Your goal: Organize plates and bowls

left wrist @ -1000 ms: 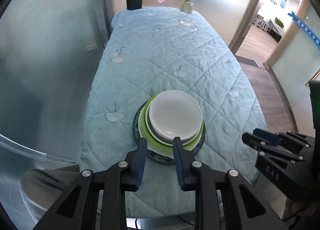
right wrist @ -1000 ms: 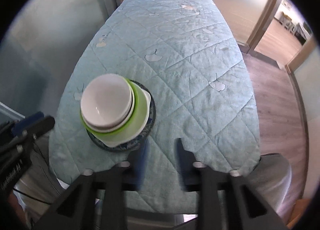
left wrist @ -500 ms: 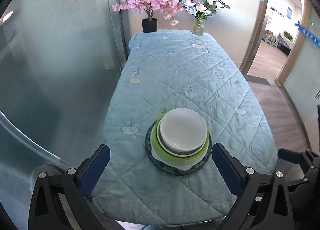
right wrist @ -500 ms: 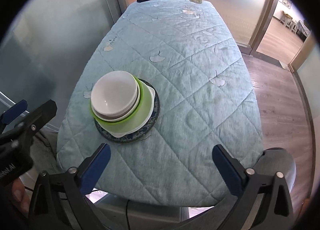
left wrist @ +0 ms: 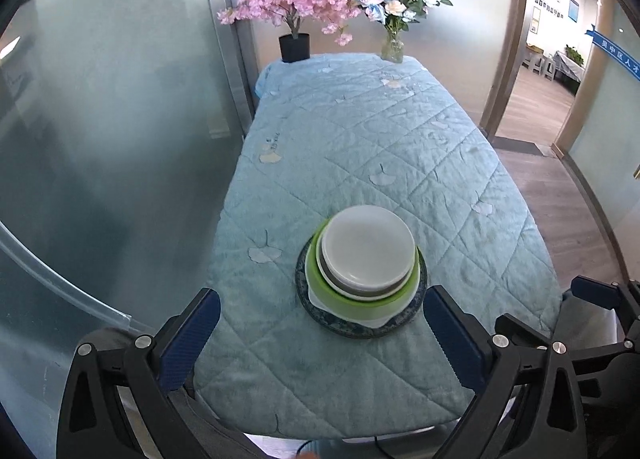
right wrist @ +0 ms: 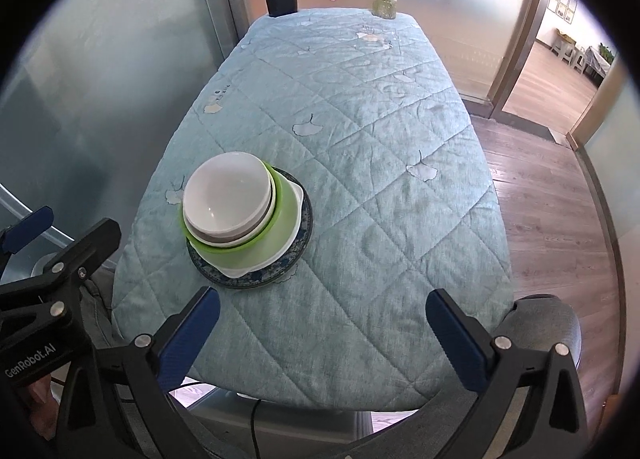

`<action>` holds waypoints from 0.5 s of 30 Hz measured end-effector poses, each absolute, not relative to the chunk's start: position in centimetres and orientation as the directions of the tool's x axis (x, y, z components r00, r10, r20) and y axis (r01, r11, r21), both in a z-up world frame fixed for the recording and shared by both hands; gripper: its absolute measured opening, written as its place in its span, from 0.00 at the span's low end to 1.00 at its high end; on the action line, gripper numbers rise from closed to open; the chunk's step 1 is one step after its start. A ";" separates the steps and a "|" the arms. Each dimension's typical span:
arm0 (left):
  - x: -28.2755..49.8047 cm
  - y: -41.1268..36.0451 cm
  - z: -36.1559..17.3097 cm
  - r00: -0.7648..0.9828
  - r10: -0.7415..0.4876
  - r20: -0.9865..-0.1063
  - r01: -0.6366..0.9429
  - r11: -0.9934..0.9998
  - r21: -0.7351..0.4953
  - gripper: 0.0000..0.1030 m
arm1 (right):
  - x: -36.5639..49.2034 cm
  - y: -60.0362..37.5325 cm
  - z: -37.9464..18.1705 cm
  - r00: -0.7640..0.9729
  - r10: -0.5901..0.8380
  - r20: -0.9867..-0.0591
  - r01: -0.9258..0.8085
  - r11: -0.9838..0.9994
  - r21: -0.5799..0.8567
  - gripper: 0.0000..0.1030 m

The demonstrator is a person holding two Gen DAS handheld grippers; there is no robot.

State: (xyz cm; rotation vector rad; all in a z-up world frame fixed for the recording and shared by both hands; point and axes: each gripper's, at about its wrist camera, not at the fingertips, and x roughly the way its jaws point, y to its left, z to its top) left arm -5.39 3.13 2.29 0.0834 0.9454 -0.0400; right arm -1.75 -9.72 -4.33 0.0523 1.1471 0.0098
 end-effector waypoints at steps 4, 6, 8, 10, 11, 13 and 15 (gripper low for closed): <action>-5.5 3.1 2.0 0.589 0.006 -0.808 0.076 0.995 0.063 0.99 | -1.6 -9.5 -4.7 0.396 0.025 -0.918 0.017 0.999 0.035 0.99; -5.4 3.3 1.7 0.577 -0.006 -0.817 0.073 0.996 0.044 0.99 | -1.6 -9.4 -4.9 0.392 0.020 -0.920 0.019 0.999 0.030 0.99; -5.2 3.5 1.4 0.565 -0.013 -0.825 0.068 0.997 0.030 0.99 | -1.5 -9.4 -5.0 0.390 0.019 -0.921 0.020 0.999 0.029 0.99; -5.0 3.8 1.1 0.556 -0.015 -0.831 0.062 0.998 0.024 0.99 | -1.5 -9.4 -5.1 0.387 0.015 -0.922 0.021 0.999 0.025 0.99; -4.9 3.9 1.0 0.555 -0.010 -0.832 0.058 0.998 0.026 0.99 | -1.4 -9.4 -5.1 0.385 0.015 -0.923 0.021 0.999 0.025 0.99; -4.7 3.9 0.8 0.559 0.000 -0.829 0.050 0.998 0.033 0.99 | -1.3 -9.4 -5.3 0.382 0.018 -0.924 0.022 0.999 0.028 0.99; -4.6 4.0 0.6 0.558 -0.001 -0.830 0.048 0.998 0.032 0.99 | -1.3 -9.3 -5.5 0.382 0.022 -0.924 0.023 0.999 0.033 0.99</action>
